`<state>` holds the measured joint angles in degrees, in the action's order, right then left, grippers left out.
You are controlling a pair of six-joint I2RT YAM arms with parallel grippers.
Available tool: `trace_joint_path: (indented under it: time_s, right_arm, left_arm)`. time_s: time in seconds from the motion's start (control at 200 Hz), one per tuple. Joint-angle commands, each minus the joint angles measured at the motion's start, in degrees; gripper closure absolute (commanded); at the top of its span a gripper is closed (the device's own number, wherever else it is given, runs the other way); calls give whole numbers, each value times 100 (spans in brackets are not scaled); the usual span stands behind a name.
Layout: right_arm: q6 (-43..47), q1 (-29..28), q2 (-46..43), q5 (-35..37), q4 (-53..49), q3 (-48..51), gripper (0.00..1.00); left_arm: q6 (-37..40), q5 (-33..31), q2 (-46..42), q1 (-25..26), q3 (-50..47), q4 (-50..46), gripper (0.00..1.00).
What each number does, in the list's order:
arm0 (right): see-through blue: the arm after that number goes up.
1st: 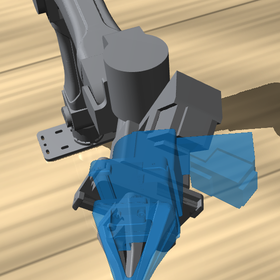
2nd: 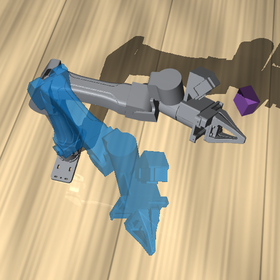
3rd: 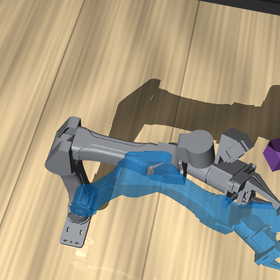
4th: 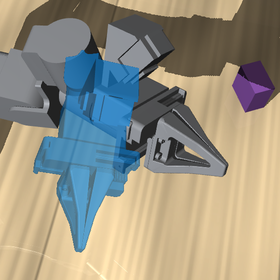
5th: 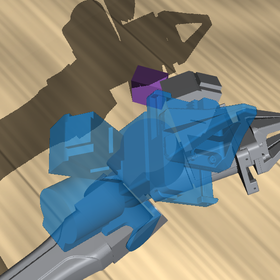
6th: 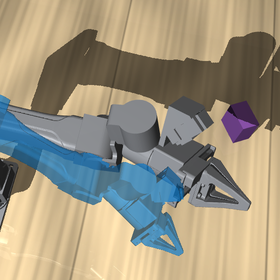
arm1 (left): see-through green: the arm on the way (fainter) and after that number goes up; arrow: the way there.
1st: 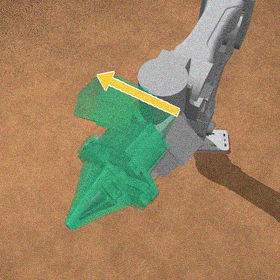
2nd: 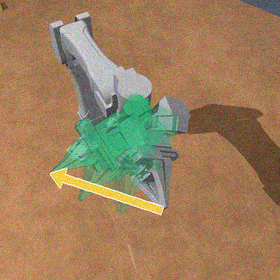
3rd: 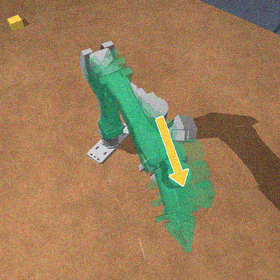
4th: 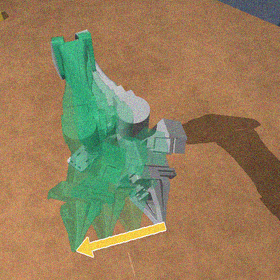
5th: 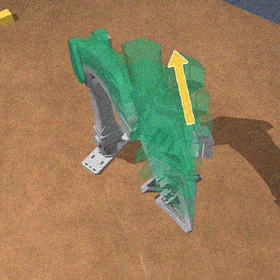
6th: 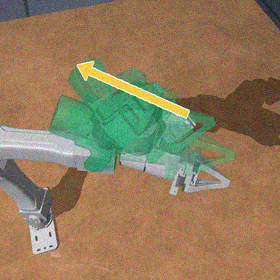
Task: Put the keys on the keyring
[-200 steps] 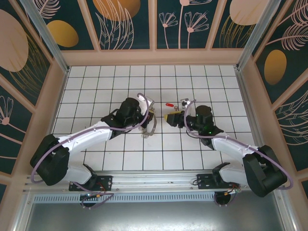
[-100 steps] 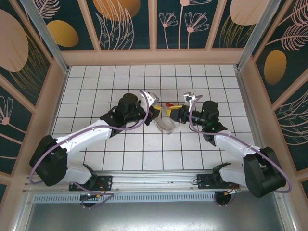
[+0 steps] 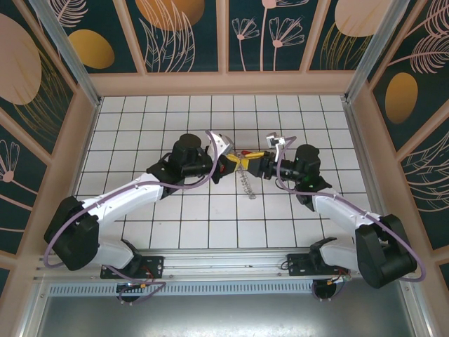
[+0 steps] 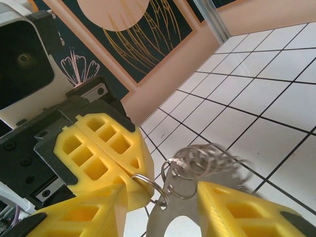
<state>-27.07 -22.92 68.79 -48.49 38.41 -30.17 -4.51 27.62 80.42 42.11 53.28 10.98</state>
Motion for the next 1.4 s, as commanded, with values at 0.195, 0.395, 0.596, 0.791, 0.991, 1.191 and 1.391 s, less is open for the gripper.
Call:
trace_joint_path:
  time_s: [0.195,0.395,0.596,0.791,0.991,1.191,1.391]
  right_arm:
    - [-26,41,39,-366,385,-279,71]
    - [28,50,22,-632,311,-287,77]
    - [158,83,-56,-712,133,-200,77]
    - [132,93,-40,-741,190,-129,81]
    - [105,94,-24,-798,224,-129,90]
    - [116,94,-19,-829,211,-86,89]
    - [122,86,22,-898,214,-95,100]
  left_arm:
    - [12,506,130,-57,209,403,100]
    - [-63,594,125,-71,212,510,100]
    - [-155,761,106,-162,216,591,100]
    - [-208,842,81,-215,208,614,100]
    - [-234,878,115,-218,203,631,100]
    - [-252,886,135,-221,210,662,100]
    - [-281,897,158,-229,210,701,100]
